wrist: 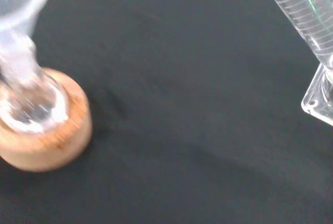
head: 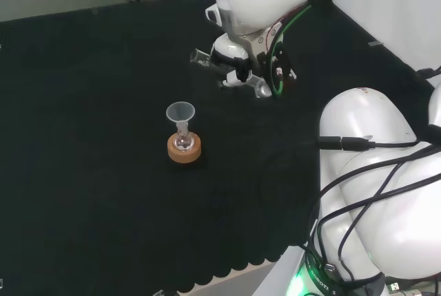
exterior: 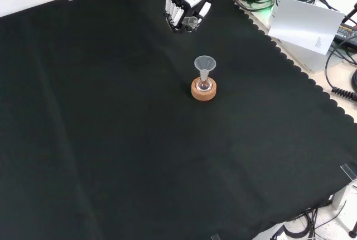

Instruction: Put the graduated cylinder back on the table.

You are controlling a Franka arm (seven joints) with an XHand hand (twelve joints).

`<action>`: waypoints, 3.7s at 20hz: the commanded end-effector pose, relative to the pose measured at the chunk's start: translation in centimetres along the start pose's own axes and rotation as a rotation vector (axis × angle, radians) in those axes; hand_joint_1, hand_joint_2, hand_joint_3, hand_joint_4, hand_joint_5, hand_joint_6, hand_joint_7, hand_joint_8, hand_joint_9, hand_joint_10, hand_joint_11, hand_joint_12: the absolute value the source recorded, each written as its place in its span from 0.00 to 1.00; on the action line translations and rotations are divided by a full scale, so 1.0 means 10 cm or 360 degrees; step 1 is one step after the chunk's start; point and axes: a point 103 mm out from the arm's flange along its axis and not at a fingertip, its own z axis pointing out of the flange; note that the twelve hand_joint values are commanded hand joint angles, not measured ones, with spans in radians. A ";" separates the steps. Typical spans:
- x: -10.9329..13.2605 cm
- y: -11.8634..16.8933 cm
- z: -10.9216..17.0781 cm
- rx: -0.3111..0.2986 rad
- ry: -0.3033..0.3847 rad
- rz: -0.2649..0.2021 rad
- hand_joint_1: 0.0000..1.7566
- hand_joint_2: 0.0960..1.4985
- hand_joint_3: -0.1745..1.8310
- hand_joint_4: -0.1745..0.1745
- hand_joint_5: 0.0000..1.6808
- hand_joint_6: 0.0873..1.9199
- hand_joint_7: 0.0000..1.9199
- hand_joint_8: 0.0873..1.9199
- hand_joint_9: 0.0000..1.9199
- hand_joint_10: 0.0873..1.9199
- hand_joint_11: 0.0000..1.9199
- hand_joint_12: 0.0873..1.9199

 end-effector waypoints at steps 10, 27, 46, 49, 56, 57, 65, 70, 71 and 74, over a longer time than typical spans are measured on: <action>-0.15 0.49 0.16 -0.0197 0.0612 -0.0092 0.64 0.77 0.09 0.00 0.52 0.60 0.60 0.15 0.70 0.00 0.63 0.36; -0.32 1.22 0.54 -0.0400 0.0993 -0.0239 0.64 0.77 0.09 0.00 0.52 0.60 0.59 0.15 0.69 0.00 0.63 0.36; -0.54 1.67 1.01 -0.0475 0.1185 -0.0159 0.64 0.77 0.09 0.00 0.52 0.60 0.58 0.15 0.69 0.00 0.62 0.36; -0.54 1.71 1.05 -0.0491 0.1196 -0.0142 0.64 0.77 0.09 0.00 0.52 0.60 0.58 0.15 0.69 0.00 0.62 0.37; -0.56 1.79 1.09 -0.0475 0.1239 -0.0131 0.64 0.77 0.09 0.00 0.52 0.60 0.58 0.15 0.68 0.00 0.62 0.37; -0.56 1.80 1.10 -0.0474 0.1241 -0.0125 0.64 0.77 0.09 0.00 0.52 0.60 0.58 0.15 0.68 0.00 0.61 0.37; -0.56 1.83 1.14 -0.0473 0.1269 -0.0070 0.64 0.77 0.09 0.00 0.51 0.60 0.57 0.16 0.69 0.00 0.61 0.37; -0.52 1.83 1.16 -0.0487 0.1294 -0.0068 0.64 0.78 0.09 0.00 0.51 0.60 0.57 0.16 0.69 0.00 0.61 0.37; -0.52 1.83 1.16 -0.0488 0.1292 -0.0072 0.64 0.78 0.09 0.00 0.51 0.60 0.57 0.16 0.69 0.00 0.61 0.37; -0.52 1.81 1.17 -0.0496 0.1282 -0.0058 0.64 0.78 0.09 0.00 0.51 0.61 0.57 0.16 0.69 0.00 0.61 0.37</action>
